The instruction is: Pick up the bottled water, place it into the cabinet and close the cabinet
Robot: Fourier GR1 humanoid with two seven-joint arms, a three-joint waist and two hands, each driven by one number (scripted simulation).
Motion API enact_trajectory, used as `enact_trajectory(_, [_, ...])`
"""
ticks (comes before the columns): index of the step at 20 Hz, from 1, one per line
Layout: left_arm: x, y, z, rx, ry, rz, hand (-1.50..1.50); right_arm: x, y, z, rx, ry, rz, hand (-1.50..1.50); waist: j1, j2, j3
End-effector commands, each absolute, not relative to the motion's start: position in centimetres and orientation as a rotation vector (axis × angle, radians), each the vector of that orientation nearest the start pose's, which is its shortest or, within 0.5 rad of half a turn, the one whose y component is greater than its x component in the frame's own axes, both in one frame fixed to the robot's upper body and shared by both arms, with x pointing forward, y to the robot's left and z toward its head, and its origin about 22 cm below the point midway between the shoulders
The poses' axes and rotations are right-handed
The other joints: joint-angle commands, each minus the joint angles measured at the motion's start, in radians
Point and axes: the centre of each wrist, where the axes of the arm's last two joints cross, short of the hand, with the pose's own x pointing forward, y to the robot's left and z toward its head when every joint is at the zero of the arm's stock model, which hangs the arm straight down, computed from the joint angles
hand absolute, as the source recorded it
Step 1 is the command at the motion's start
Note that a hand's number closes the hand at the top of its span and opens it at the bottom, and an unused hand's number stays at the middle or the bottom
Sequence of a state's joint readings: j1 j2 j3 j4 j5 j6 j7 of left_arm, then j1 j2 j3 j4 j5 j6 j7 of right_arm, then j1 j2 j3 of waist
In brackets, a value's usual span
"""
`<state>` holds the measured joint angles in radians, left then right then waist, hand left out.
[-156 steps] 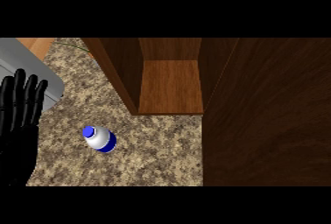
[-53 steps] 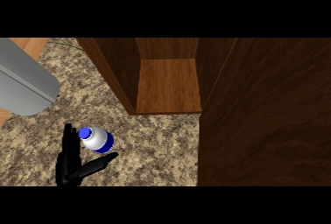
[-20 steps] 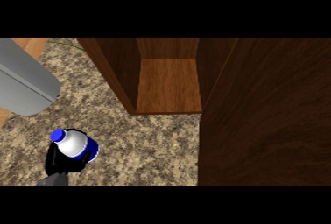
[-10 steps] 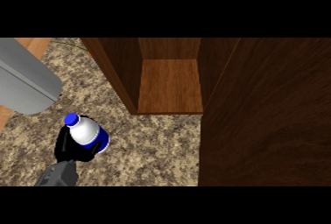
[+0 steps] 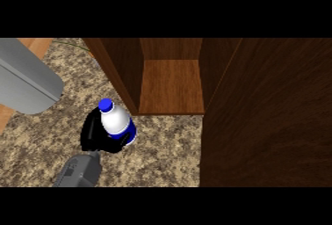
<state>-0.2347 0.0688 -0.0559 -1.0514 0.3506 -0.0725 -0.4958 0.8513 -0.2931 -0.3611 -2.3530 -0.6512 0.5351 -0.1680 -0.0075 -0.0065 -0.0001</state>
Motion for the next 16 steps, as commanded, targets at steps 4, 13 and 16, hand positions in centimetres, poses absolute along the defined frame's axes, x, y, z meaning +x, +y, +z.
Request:
enact_trajectory(4, [31.1, 15.5, -1.0, -0.269, -1.751, 0.123, 1.5, 3.2, -32.9, 15.8, 0.249, -1.903, 0.154, -1.5, -0.016, 0.002, -0.001])
enact_trajectory(13, [33.1, 11.2, 2.1, -0.134, -1.782, 0.09, 1.5, 3.8, -31.9, 15.6, 0.255, -1.914, 0.141, -1.5, -0.019, 0.007, -0.001])
enact_trajectory(16, [33.8, 10.5, 2.1, -0.026, -1.77, 0.079, 1.5, 2.8, -31.0, 15.9, 0.255, -1.909, 0.128, -1.5, -0.03, 0.006, -0.002])
